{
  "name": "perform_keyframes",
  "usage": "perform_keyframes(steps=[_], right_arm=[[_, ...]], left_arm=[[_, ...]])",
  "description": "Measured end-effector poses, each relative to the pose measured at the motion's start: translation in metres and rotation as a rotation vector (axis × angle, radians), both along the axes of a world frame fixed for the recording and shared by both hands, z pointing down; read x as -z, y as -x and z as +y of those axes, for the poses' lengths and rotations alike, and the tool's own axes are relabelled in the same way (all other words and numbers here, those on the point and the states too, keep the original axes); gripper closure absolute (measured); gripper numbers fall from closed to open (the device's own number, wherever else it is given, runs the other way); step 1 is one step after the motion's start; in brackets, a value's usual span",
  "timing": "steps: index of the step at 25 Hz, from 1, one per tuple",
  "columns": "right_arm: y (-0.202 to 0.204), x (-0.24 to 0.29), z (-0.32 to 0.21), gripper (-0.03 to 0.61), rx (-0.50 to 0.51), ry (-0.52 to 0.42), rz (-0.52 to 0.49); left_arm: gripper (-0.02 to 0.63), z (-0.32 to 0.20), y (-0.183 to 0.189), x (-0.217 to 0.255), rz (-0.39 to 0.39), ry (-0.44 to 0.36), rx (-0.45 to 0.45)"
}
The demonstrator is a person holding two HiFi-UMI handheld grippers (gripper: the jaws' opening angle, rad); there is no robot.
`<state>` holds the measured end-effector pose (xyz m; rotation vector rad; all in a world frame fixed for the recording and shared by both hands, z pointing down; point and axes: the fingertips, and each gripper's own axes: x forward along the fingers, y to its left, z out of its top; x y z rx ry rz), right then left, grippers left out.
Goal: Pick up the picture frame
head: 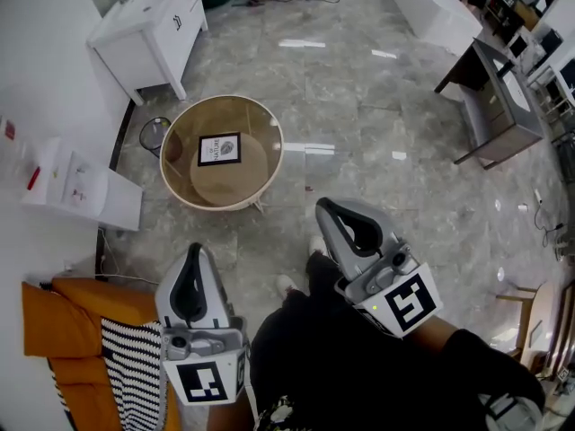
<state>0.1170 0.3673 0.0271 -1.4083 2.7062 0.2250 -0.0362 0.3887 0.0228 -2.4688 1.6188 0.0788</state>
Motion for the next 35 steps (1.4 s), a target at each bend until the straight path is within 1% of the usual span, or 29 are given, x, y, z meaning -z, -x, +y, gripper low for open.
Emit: perform_keyframes(steps=[3, 5, 11, 15, 19, 26, 31, 35], right_arm=[[-0.002, -0.004, -0.009, 0.581, -0.008, 0.004, 0.007], [-0.008, -0.006, -0.015, 0.581, -0.019, 0.005, 0.011], [-0.030, -0.015, -0.043, 0.581, -0.059, 0.048, 0.006], [-0.042, -0.021, -0.064, 0.581, -0.051, 0.063, 0.000], [-0.048, -0.020, -0.091, 0.581, -0.023, 0.071, -0.025], [-0.051, -0.023, -0.155, 0.581, 0.050, 0.060, -0.026], [-0.057, -0.022, -0.208, 0.581, 0.112, 0.075, -0.008], [-0.067, -0.015, -0.247, 0.581, 0.164, 0.066, -0.001]], left_arm=[[0.601, -0.012, -0.001, -0.002, 0.011, 0.007, -0.010], [0.601, -0.021, -0.004, -0.004, 0.004, 0.014, -0.012], [0.601, -0.048, -0.022, -0.006, 0.001, 0.015, -0.045], [0.601, -0.067, -0.034, -0.011, -0.004, 0.037, -0.037], [0.601, -0.090, -0.042, -0.011, -0.024, 0.048, -0.008], [0.601, -0.146, -0.050, -0.011, -0.048, 0.049, 0.063], [0.601, -0.195, -0.068, -0.004, -0.057, 0.037, 0.101], [0.601, -0.230, -0.084, 0.002, -0.048, 0.024, 0.137]])
